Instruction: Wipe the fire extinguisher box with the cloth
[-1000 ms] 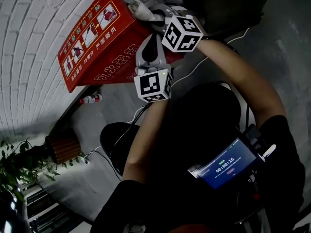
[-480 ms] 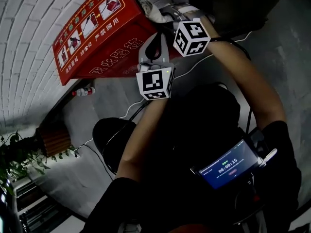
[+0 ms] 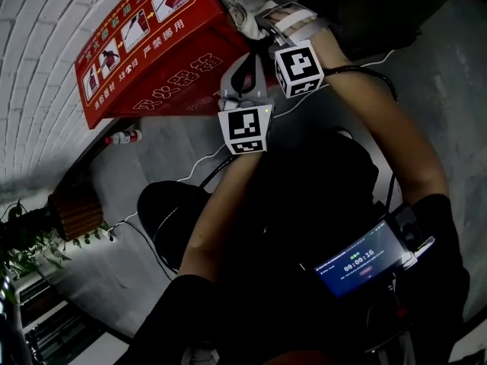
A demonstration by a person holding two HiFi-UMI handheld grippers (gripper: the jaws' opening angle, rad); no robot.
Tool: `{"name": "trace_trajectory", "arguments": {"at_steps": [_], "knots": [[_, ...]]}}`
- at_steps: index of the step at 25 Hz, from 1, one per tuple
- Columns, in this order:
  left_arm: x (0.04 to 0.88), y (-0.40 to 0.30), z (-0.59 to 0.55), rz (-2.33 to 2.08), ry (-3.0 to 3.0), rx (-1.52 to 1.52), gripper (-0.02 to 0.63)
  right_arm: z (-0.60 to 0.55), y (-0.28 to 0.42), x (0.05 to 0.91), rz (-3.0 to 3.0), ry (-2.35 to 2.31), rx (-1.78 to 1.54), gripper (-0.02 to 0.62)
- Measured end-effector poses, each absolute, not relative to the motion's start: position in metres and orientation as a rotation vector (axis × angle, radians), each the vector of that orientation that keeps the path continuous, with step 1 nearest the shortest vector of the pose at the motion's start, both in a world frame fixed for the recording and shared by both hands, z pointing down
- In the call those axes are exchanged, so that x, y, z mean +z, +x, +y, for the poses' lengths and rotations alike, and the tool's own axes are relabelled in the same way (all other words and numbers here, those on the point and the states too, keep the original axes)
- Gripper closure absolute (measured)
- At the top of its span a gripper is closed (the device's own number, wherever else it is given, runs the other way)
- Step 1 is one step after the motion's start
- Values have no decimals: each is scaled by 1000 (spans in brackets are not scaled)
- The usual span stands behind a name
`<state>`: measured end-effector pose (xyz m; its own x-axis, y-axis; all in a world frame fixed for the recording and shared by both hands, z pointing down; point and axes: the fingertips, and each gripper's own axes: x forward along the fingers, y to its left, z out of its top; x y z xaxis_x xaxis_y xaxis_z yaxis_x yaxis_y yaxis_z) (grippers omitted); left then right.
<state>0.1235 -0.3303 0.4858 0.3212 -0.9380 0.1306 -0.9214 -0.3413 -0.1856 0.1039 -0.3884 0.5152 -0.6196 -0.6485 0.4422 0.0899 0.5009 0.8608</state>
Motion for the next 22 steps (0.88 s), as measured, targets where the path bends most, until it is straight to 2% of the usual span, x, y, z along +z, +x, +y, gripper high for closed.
{"name": "trace_trajectory", "arguments": {"at_steps": [22], "knots": [[582, 113, -328, 1837, -2585, -361, 603, -390, 107, 639, -1883, 428, -1097, 505]]}}
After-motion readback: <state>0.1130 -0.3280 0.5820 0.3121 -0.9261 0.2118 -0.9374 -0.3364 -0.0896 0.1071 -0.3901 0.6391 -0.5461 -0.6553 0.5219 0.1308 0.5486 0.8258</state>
